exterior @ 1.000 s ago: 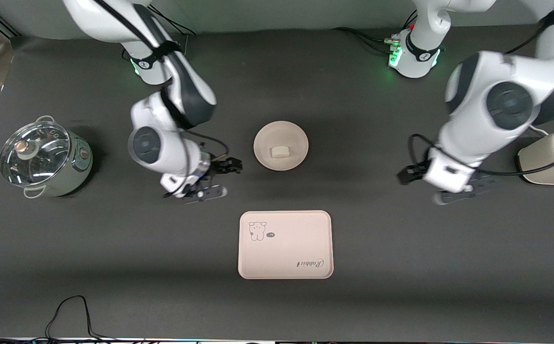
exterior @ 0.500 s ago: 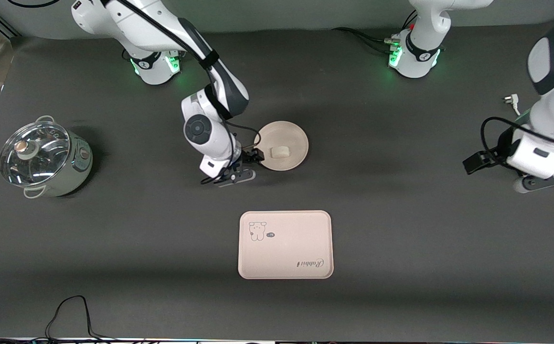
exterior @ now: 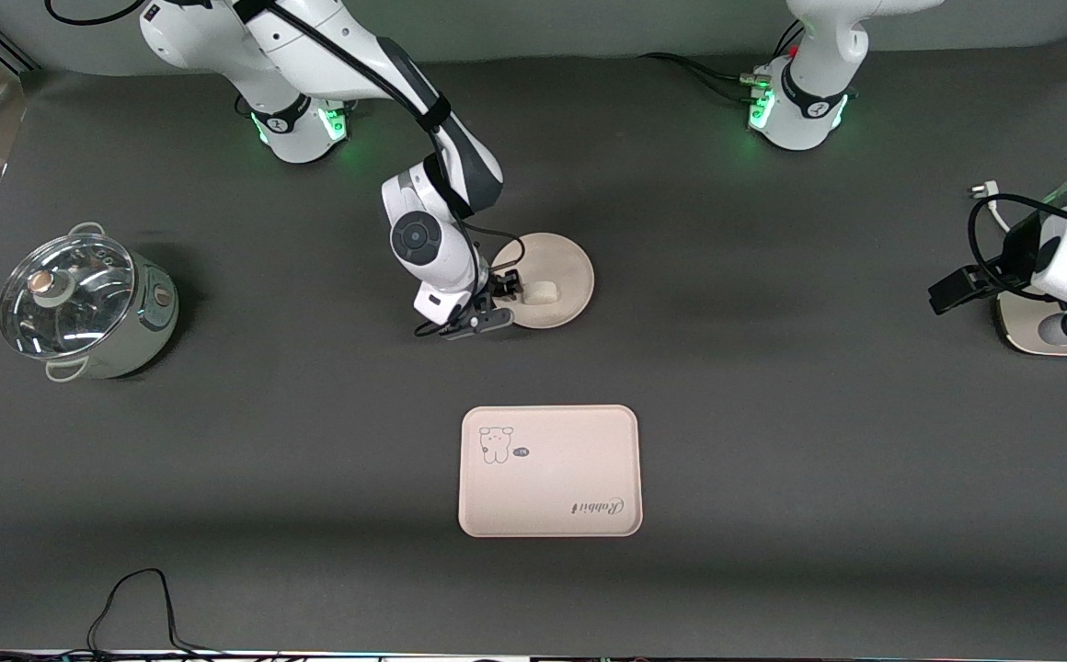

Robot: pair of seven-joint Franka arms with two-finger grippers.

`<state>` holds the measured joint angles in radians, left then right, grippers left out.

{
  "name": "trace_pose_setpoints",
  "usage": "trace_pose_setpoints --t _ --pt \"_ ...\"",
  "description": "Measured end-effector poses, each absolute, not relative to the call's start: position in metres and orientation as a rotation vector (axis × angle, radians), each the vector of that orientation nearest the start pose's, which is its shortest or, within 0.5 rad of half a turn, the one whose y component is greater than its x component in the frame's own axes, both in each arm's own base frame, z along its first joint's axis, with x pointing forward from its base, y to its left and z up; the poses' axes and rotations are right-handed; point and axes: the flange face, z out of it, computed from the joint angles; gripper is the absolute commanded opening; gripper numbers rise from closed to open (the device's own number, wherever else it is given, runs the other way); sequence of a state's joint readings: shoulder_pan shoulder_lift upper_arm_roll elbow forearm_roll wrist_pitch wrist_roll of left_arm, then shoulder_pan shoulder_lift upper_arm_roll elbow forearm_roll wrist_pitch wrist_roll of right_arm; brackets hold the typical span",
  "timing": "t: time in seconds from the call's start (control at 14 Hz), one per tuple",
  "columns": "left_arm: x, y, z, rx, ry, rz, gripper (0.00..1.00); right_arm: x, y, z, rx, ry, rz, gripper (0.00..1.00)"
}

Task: Place bun in plate and plate on tray
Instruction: 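Grip the plate rim with the right gripper while the left gripper withdraws, then carry the plate onto the bunny tray with the right gripper and release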

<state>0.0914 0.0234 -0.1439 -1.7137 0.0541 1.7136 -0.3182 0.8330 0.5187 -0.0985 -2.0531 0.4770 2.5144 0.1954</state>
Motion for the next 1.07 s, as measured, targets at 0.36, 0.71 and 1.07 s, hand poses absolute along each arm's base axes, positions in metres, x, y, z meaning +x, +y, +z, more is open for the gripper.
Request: trace_pose_setpoints --t 0.36,0.71,1.07 --pt "0.567 -0.011 0.562 -3.080 -0.257 0.035 1.00 0.441 0.387 0.181 -2.947 -0.215 0.199 0.00" --pt "0.561 0.035 0.572 -3.080 -0.228 0.069 1.00 0.447 0.384 0.202 -2.910 -0.154 0.224 0.00" --pt "0.559 0.028 0.577 -3.084 -0.184 0.058 1.00 0.504 0.385 0.290 -2.813 -0.120 0.177 0.00"
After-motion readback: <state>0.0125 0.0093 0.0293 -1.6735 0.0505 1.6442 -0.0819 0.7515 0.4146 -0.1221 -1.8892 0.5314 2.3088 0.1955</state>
